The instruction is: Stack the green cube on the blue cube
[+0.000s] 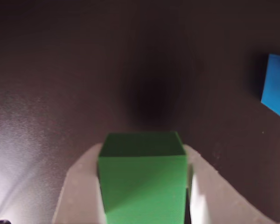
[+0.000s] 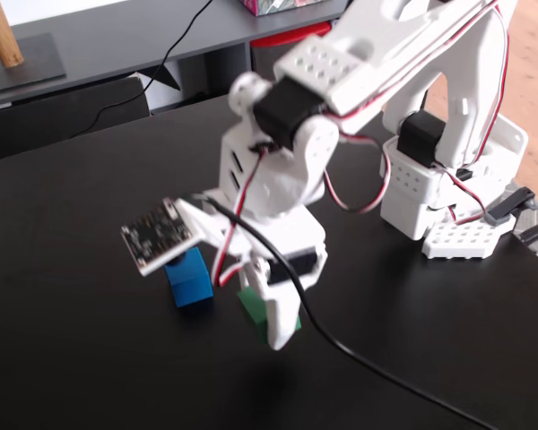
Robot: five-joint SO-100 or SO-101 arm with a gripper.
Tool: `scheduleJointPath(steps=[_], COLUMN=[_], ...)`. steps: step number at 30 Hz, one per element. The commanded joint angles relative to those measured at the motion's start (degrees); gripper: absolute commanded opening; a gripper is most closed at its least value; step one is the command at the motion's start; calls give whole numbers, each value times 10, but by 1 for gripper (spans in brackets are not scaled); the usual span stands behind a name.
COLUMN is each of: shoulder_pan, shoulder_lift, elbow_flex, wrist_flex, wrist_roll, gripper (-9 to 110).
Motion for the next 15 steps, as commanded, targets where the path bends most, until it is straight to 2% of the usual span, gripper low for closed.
scheduleJointPath(steps=[1, 9, 15], shoulder_pan=[26, 96, 157], shoulder_lift=[41, -4, -15], elbow_flex=[-130, -245, -237], wrist_flex=[43, 77, 56], wrist_roll=[-3, -38, -85], gripper=[3, 3, 3])
